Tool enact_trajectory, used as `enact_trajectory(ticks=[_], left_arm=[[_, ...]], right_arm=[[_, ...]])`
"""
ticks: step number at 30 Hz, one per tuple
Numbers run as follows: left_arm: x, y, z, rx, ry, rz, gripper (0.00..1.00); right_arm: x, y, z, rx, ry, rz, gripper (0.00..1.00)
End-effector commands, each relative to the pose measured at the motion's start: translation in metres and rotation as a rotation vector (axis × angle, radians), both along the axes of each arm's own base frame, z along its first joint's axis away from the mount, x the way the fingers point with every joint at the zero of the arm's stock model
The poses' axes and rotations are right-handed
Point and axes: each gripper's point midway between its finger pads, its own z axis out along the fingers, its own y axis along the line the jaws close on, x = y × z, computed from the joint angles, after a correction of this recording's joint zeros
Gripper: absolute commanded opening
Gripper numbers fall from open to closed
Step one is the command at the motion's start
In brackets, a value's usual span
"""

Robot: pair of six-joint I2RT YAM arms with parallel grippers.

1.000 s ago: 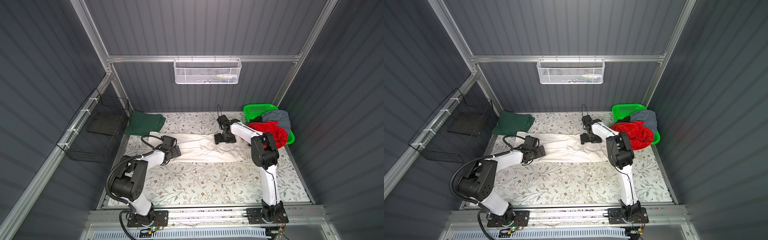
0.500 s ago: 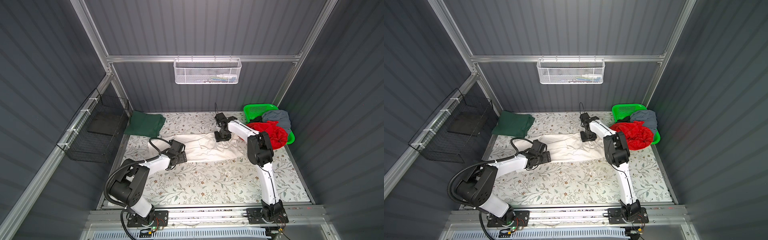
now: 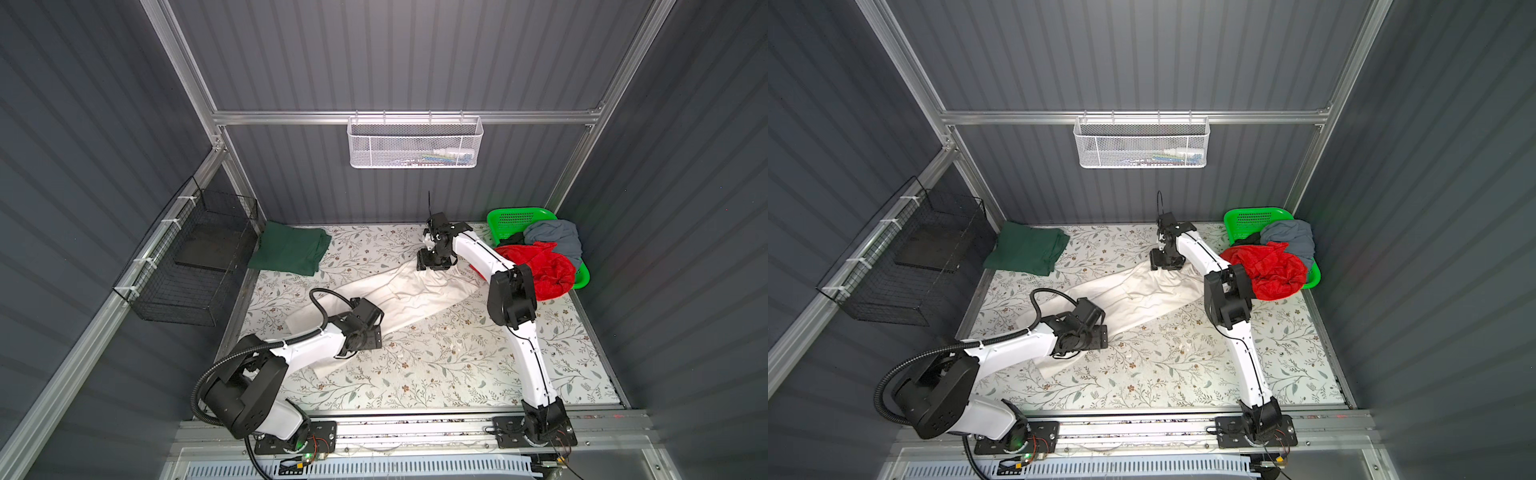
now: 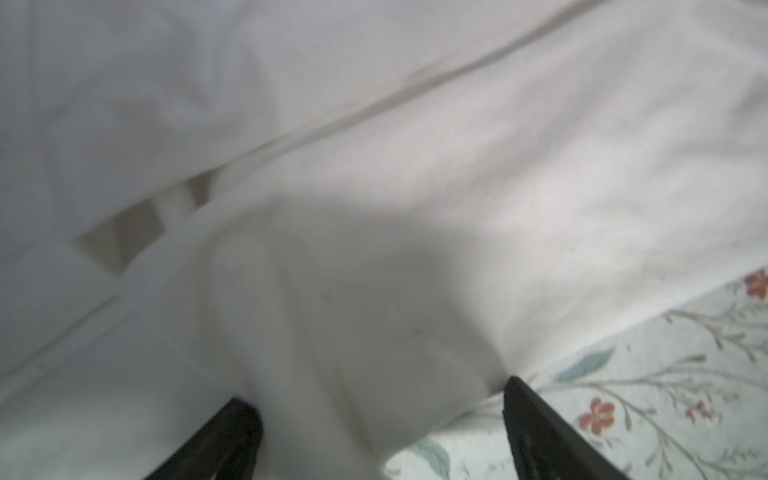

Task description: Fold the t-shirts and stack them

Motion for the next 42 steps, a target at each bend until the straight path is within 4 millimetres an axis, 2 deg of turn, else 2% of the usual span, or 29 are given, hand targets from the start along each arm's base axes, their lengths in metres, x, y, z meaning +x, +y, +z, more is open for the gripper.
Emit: enact_trajectory(ticks=[1, 5, 7, 9, 13, 16, 18, 20, 23, 26, 30, 33, 39, 42], left_arm=[[-0.025, 0.021, -0.003, 0.066, 0.063, 0.047, 0.91], [-0.020, 0.018, 0.015, 0.032, 0.015, 0.043, 0.96], [-0.015, 0.016, 0.024, 0.027, -0.014, 0.031, 0.99], [-0.010, 0.012, 0.032, 0.027, -0.029, 0.015, 0.99], [-0.005, 0.008, 0.037, 0.040, -0.038, -0.022, 1.00], [-0.003, 0.008, 0.034, 0.036, -0.054, -0.028, 0.99], [0.000, 0.007, 0.032, 0.044, -0.059, -0.033, 0.99], [0.004, 0.005, 0.031, 0.064, -0.055, -0.044, 1.00], [0.007, 0.002, 0.023, 0.081, -0.042, -0.064, 0.99], [0.001, -0.002, 0.013, 0.059, -0.005, -0.075, 0.99], [-0.011, 0.003, 0.000, 0.045, 0.026, -0.065, 0.97], [-0.013, 0.006, -0.007, 0.066, 0.038, -0.066, 0.96], [-0.017, -0.002, -0.025, 0.051, 0.095, -0.075, 0.93], [-0.018, -0.003, -0.027, 0.048, 0.105, -0.069, 0.91]], right_arm=[[0.011, -0.022, 0.042, 0.011, -0.058, -0.061, 0.72], [0.003, -0.049, 0.082, -0.056, -0.164, -0.133, 0.80], [-0.011, -0.058, 0.092, -0.059, -0.196, -0.165, 0.80], [-0.031, -0.068, 0.093, -0.053, -0.203, -0.202, 0.77], [-0.066, -0.080, 0.083, -0.036, -0.191, -0.261, 0.56], [-0.089, -0.082, 0.065, -0.026, -0.165, -0.280, 0.40], [-0.101, -0.081, 0.051, -0.019, -0.135, -0.282, 0.34], [-0.107, -0.079, 0.041, -0.008, -0.110, -0.273, 0.33], [-0.106, -0.077, 0.026, -0.027, -0.085, -0.263, 0.25], [-0.100, -0.076, 0.012, -0.084, -0.067, -0.234, 0.12], [-0.094, -0.078, -0.004, -0.197, -0.016, -0.168, 0.06], [-0.092, -0.076, -0.017, -0.216, 0.017, -0.141, 0.06], [-0.087, -0.068, -0.037, -0.233, 0.090, -0.062, 0.10], [-0.087, -0.065, -0.044, -0.243, 0.154, 0.009, 0.11]])
